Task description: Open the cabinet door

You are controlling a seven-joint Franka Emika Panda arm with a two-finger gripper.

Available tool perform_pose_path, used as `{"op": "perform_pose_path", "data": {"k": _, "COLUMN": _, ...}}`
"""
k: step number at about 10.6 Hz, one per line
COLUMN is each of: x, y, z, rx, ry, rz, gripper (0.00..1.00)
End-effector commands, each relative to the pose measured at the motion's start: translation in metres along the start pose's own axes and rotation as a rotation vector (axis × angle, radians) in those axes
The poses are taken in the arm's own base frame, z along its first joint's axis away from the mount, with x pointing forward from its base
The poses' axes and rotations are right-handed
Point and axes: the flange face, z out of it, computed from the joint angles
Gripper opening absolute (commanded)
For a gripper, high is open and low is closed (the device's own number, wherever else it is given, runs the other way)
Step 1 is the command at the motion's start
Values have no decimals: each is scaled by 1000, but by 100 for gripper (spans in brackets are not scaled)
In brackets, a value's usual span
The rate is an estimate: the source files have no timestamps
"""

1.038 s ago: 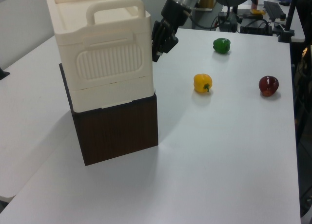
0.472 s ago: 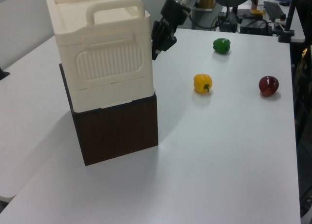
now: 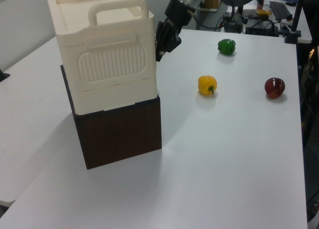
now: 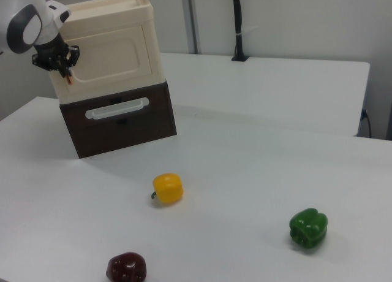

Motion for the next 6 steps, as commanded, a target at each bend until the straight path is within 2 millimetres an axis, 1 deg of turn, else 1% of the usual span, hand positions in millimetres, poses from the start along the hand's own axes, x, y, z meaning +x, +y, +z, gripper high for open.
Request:
{"op": "perform_pose_path", "data": {"k": 1, "x": -27, "y": 24, "z": -27, "rx": 11, "ry": -88, "rz": -13, "gripper": 0}}
{"op": "perform_pose_path", "data": {"k": 2, "x": -34, "y": 29, "z": -31, "rx": 21, "ry": -106, "rz": 0, "gripper": 0}}
{"op": "perform_pose_path", "data": {"k": 4, "x": -61, "y": 51, "z": -48, "rx": 50, "ry": -188, "rz": 52, "gripper": 0}}
{"op": "perform_pose_path", "data": {"k": 5, "x": -80, "y": 71, "z": -64, "rx": 60, "ry": -232, "rz": 95, "gripper": 0}}
{"op": "perform_pose_path", "data": {"k": 6, "x": -101, "y": 95, "z": -81, "rx": 60, "ry": -269, "rz": 144, "gripper": 4}}
